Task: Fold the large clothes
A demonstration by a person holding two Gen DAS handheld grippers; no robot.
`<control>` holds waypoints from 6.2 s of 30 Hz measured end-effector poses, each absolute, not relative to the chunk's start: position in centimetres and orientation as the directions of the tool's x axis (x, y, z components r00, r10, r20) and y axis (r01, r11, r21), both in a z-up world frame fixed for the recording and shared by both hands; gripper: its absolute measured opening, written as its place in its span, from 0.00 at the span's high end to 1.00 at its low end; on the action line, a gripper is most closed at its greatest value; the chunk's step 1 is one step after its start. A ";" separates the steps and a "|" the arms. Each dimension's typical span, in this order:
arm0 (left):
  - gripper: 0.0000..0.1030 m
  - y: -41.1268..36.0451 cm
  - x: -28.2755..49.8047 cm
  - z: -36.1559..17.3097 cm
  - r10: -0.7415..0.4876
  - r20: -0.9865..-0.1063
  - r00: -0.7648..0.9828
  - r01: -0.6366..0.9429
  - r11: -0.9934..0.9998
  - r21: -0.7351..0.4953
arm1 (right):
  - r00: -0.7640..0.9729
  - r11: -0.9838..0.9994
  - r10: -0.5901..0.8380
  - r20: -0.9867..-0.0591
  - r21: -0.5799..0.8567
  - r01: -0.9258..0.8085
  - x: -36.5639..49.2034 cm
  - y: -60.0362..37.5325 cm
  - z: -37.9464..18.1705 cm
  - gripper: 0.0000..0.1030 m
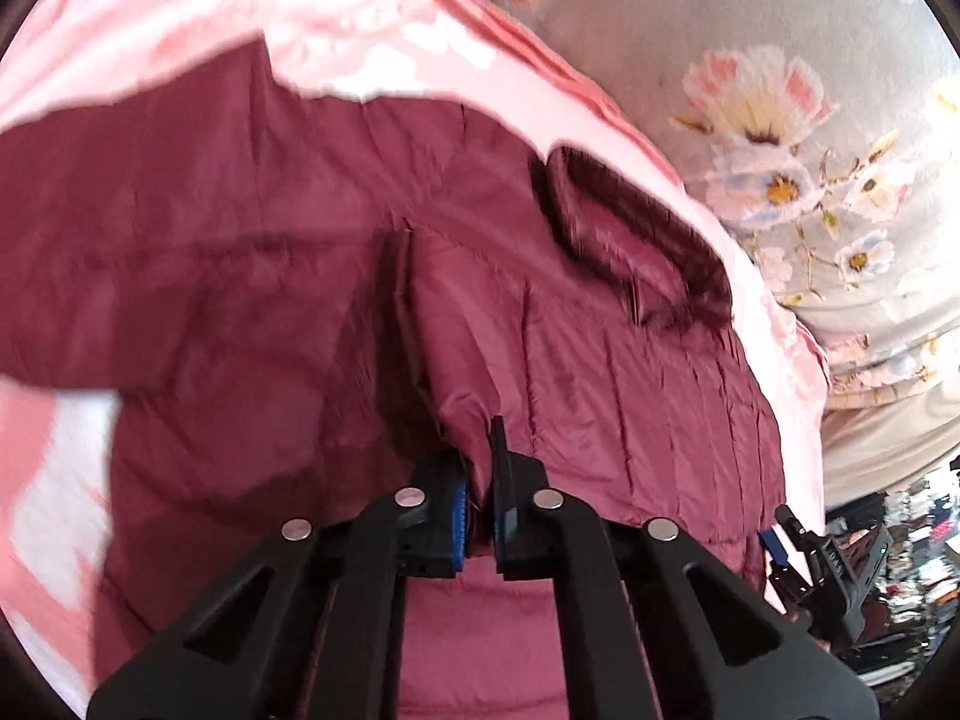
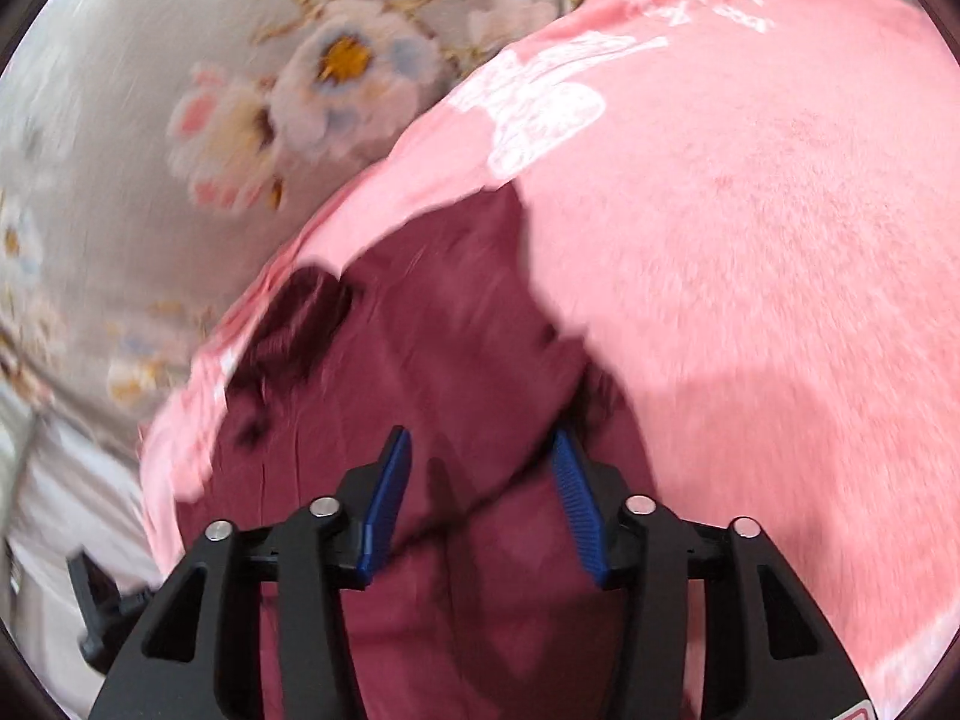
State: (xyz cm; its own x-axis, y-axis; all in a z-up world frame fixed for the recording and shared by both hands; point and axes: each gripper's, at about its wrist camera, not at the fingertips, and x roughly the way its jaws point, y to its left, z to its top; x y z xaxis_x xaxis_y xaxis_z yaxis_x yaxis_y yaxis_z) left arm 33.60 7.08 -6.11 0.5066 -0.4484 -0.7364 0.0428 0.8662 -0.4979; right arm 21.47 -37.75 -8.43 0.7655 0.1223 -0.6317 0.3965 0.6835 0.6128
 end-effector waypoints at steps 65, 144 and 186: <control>0.18 33.3 25.9 -5.1 0.070 -0.693 0.717 -0.481 0.769 -0.420 | 0.638 0.991 -0.127 -0.760 -0.076 0.107 26.8 -17.4 -10.6 0.92; 0.28 16.4 32.5 -8.9 -0.578 -0.532 0.619 -0.156 0.574 -0.804 | 0.713 0.867 0.078 -0.696 0.400 0.296 26.9 -33.5 -8.8 0.76; 0.70 15.3 29.7 -6.1 0.068 -0.694 0.717 -0.208 0.971 -0.119 | 0.701 0.978 -0.075 -0.709 0.084 0.190 21.3 -29.1 -6.4 0.81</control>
State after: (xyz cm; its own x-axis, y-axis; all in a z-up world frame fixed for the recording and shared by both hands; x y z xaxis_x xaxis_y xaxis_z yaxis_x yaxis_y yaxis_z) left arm 29.65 15.26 -6.09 0.7168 0.0685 -0.6939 -0.2078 0.9709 -0.1189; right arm 21.29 -29.08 -6.40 0.7012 -0.0755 -0.7089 0.1899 0.9782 0.0837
